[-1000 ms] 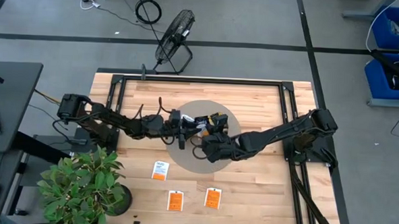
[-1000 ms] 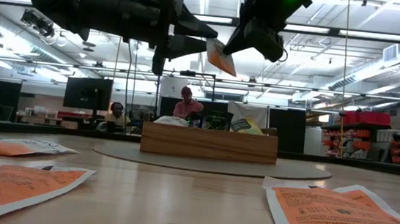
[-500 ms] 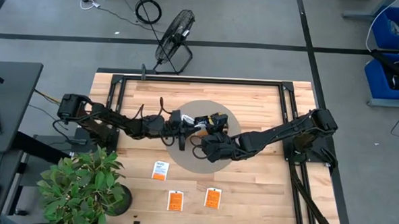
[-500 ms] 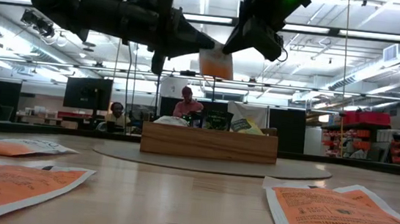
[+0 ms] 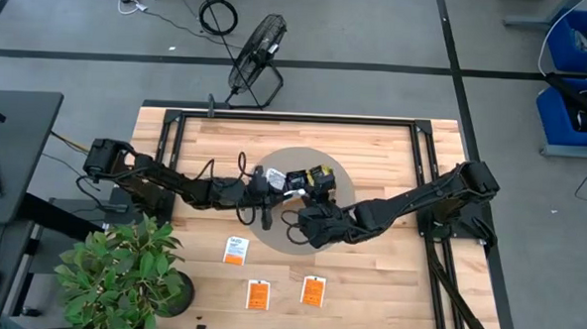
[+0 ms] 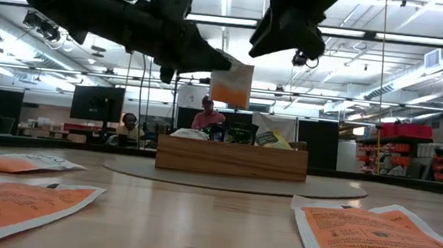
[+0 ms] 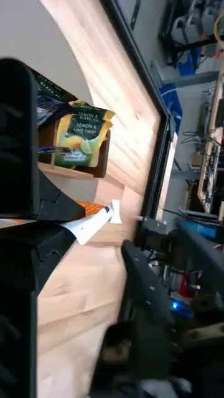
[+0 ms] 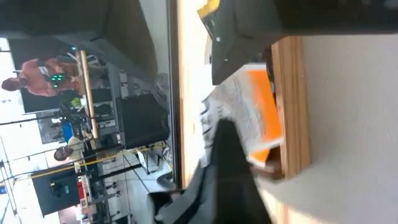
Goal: Pick & Place Tea
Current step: Put the white tea bag into the left section of the wooden organizer
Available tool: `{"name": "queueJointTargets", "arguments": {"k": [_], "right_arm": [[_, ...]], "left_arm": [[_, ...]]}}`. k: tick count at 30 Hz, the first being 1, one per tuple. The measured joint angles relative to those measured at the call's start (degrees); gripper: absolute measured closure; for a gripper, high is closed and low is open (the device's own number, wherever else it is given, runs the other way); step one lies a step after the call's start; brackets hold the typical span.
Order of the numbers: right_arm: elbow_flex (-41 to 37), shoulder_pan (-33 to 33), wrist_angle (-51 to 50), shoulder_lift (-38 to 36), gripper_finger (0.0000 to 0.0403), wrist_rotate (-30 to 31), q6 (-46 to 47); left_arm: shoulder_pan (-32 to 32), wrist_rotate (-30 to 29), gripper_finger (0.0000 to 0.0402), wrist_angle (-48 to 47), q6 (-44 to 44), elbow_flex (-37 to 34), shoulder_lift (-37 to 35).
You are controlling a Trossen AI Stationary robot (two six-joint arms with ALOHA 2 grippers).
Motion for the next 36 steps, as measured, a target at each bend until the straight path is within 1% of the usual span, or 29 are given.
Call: {"name": "queueJointTargets", "arguments": {"k": [1,3,6,9,10,12,14,18,21,27,28,32,36], "right_arm": [[0.04,0.02,0.75,-0.25,0.0231,-0.69,0.59],[0.04,-0.29,0.88,-1.23,0.0215,-5.32,1.91],[0.04,-1.92,1.16,-3.3,0.0201,-16.84,3.98],[0.04,-4.28,1.26,-5.74,0.0198,-29.69,4.74],[0.04,-5.11,1.47,-6.51,0.0198,-32.85,5.18],[0.04,-6.98,2.32,-7.72,0.02,-37.87,5.81],[0.04,-8.73,2.93,-8.26,0.0203,-41.63,5.82],[0.06,-11.72,3.34,-7.51,0.0204,-49.87,6.47],[0.02,-12.44,1.96,-7.09,0.0204,-50.48,6.54],[0.04,-12.45,3.3,-7.2,0.0204,-50.31,6.7],[0.04,-12.45,3.4,-6.9,0.0204,-49.94,6.68],[0.04,-12.38,3.93,-6.47,0.0204,-43.47,3.84],[0.04,-12.47,5.57,-6.52,0.0204,-43.89,2.99]], "left_arm": [[-0.62,-0.76,0.0399,-0.21,0.8,0.0,0.0],[-1.93,-2.25,0.04,-0.63,2.98,0.0,0.0],[-4.09,-5.96,0.04,-0.65,6.78,0.0,0.0],[-6.05,-9.74,0.04,-1.47,9.51,0.0,-0.04],[-6.61,-10.6,0.04,-1.92,9.87,0.0,-0.04],[-7.43,-11.65,0.04,-2.6,10.09,-0.02,-0.04],[-8.08,-11.76,0.04,-2.36,10.72,-0.02,-0.04],[-9.09,-13.21,0.04,-1.91,12.27,-0.02,-0.5],[-9.7,-14.6,0.04,-1.92,12.49,-0.02,-1.42],[-9.54,-15.44,0.04,-1.84,12.47,-0.04,-2.72],[-9.54,-15.46,0.04,-1.48,12.45,-0.04,-2.79],[-9.66,-15.34,0.04,-1.29,12.41,-0.04,-2.8],[-9.74,-14.95,0.04,-1.35,11.96,-0.04,-2.8]]}}
